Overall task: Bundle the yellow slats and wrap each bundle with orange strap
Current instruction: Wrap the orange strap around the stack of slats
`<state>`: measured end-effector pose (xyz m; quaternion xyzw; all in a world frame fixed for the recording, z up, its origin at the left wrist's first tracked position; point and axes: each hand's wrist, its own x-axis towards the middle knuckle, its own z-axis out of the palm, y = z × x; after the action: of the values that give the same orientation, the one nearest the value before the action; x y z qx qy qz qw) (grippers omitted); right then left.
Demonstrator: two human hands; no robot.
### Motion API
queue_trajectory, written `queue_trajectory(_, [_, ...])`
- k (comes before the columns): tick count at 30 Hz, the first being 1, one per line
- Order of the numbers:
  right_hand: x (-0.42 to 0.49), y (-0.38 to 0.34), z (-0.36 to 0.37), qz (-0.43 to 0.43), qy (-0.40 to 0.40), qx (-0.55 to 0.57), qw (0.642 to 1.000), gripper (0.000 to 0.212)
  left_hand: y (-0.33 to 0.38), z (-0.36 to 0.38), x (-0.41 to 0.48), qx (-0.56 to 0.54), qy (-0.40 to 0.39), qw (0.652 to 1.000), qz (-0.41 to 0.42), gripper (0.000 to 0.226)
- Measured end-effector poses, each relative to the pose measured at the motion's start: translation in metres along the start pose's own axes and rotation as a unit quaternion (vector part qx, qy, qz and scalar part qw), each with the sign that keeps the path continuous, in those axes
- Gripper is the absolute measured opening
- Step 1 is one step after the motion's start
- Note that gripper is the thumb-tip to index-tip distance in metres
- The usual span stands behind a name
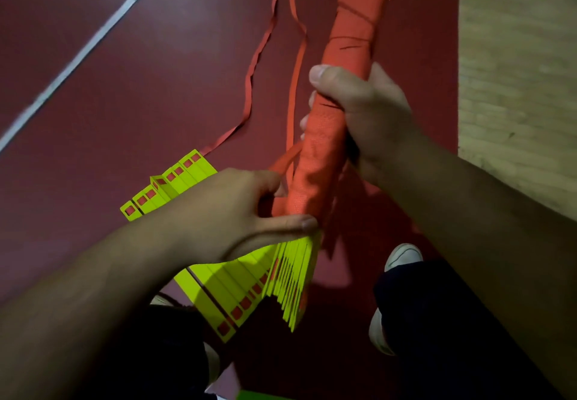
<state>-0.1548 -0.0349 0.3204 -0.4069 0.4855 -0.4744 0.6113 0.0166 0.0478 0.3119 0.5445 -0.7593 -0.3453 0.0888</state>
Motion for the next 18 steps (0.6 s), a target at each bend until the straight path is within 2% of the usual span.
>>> queue_trajectory(4, [0.004,0.009,0.003,-0.028,0.071,-0.073,0.994,0.042,0.007,0.012,0.002,0.064,0.002,0.998,-0.028,0.073])
queue_trajectory(7, [0.004,0.009,0.004,-0.025,0.081,-0.061,0.995,0.036,0.009,0.015,0.004,0.082,0.04,0.996,-0.011,0.062])
queue_trajectory(9, [0.001,0.003,0.004,-0.001,0.04,0.018,0.999,0.029,0.007,0.012,0.005,0.034,0.047,0.998,0.028,0.052])
queue_trajectory(11, [-0.004,-0.005,0.002,0.029,-0.048,0.127,0.99,0.032,0.007,0.008,0.003,-0.106,0.01,0.993,0.053,0.045])
queue_trajectory(13, [-0.01,-0.011,-0.003,0.07,-0.135,0.203,0.967,0.042,0.011,0.006,-0.001,-0.246,-0.044,0.966,0.069,0.029])
queue_trajectory(14, [-0.012,-0.013,-0.003,0.093,-0.164,0.22,0.957,0.043,0.011,0.006,-0.002,-0.276,-0.062,0.956,0.077,0.023])
queue_trajectory(16, [-0.012,-0.011,0.0,0.124,-0.182,0.214,0.952,0.038,0.008,0.007,0.0,-0.261,-0.078,0.959,0.079,0.032])
queue_trajectory(18, [-0.008,-0.007,0.002,0.134,-0.151,0.179,0.963,0.025,0.004,0.007,0.003,-0.193,-0.086,0.975,0.062,0.054])
